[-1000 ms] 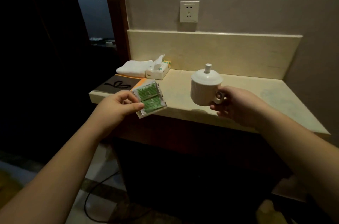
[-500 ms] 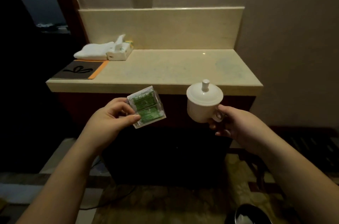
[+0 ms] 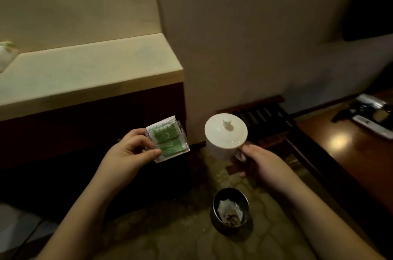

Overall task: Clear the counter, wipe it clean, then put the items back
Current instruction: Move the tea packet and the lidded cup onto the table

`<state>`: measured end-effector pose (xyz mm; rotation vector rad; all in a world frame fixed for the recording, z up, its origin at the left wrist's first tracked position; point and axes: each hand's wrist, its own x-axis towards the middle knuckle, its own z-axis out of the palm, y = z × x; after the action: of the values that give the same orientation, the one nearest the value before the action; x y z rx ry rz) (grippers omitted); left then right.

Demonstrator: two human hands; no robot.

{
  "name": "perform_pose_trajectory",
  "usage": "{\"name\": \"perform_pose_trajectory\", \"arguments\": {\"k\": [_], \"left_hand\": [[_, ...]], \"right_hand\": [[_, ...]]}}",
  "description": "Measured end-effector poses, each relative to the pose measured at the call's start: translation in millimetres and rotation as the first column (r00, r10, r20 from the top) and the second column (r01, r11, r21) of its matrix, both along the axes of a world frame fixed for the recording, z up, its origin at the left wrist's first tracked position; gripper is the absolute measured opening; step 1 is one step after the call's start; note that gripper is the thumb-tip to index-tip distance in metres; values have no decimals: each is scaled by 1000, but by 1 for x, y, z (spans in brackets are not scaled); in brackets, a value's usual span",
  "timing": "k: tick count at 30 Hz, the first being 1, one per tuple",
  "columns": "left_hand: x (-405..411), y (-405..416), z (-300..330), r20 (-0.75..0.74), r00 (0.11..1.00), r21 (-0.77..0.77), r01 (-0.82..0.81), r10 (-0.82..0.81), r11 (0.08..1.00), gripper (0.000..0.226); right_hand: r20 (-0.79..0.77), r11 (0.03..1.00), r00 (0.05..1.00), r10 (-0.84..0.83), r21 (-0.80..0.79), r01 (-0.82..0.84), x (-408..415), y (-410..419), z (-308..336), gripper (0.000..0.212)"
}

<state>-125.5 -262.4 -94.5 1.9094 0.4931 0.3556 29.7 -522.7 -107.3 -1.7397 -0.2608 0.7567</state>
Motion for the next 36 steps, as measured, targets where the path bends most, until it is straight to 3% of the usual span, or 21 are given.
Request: {"name": "perform_pose_trajectory", "arguments": {"k": [5,17,27,32,36], "left_hand": [[68,-89,-13,-41,994,11,107,-106,994,14],[203,-289,-46,-83,916,43,397,-393,917,10],[300,-398,-46,-220,761,118,641,-610,758,12],[345,-430,-48,-239,730,197,682,-640,704,13],[390,-448,-55,-241,715,154,695,-656,702,16]], "right_hand": [[52,986,990,-127,-101,132,27,-107,-12,35],[-45,904,927,-374,-240,353,68,-316,-43,39],[-125,747,737,-665,-123,653,78,-429,-67,36],[-153,670,656,-739,-70,739,96,-449,-77,33],[-171,626,612,-772,-39,779,129,-457,-87,35]]}}
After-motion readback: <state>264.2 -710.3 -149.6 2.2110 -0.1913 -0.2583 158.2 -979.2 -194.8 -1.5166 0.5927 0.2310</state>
